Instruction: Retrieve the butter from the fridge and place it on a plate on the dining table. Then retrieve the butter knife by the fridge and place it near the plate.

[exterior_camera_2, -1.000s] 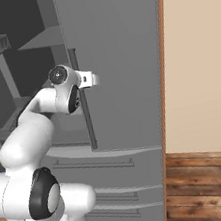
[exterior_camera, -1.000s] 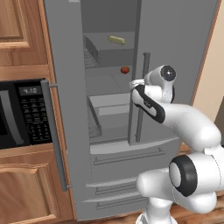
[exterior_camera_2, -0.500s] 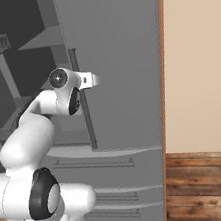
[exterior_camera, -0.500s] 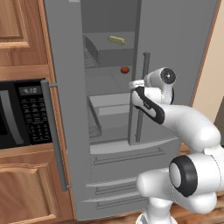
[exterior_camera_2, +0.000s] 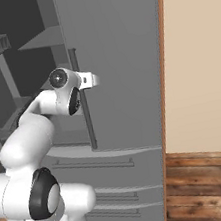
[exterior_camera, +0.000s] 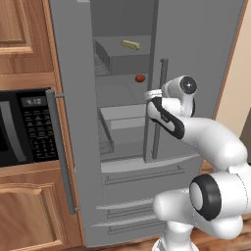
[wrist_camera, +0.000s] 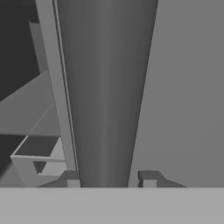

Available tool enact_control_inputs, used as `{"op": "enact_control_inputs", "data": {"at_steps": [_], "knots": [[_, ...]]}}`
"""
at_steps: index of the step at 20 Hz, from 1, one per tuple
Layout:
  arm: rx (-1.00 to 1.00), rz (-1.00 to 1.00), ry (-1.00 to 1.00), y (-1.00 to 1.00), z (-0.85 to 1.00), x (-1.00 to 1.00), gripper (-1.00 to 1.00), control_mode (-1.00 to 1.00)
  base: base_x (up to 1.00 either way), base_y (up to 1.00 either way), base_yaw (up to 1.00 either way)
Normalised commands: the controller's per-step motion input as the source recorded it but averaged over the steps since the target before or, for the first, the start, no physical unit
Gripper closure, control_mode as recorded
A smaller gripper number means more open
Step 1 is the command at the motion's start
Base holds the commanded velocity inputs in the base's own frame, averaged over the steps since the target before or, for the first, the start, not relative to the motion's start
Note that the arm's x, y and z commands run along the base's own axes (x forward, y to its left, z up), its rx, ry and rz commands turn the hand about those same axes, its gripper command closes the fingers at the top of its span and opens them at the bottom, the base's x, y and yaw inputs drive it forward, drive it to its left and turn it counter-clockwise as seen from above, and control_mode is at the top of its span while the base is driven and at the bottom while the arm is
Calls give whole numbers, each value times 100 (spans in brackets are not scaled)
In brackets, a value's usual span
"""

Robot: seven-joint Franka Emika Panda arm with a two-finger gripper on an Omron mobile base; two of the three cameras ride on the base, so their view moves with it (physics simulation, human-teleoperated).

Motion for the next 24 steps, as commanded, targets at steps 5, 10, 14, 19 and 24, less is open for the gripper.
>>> {"op": "enact_control_inputs", "data": {"at_steps": [5, 10, 14, 19, 24], "knots": [[0, -1, -2, -32, 2, -47, 100, -100, 0, 0, 0], [1, 0, -3, -55, 18, -100, 100, -100, 0, 0, 0], [19, 0, 0, -98, 16, -100, 100, -100, 0, 0, 0], [26, 2, 1, -100, 10, -100, 100, -100, 0, 0, 0], [17, 5, 0, -100, 8, -100, 100, -100, 0, 0, 0]]}}
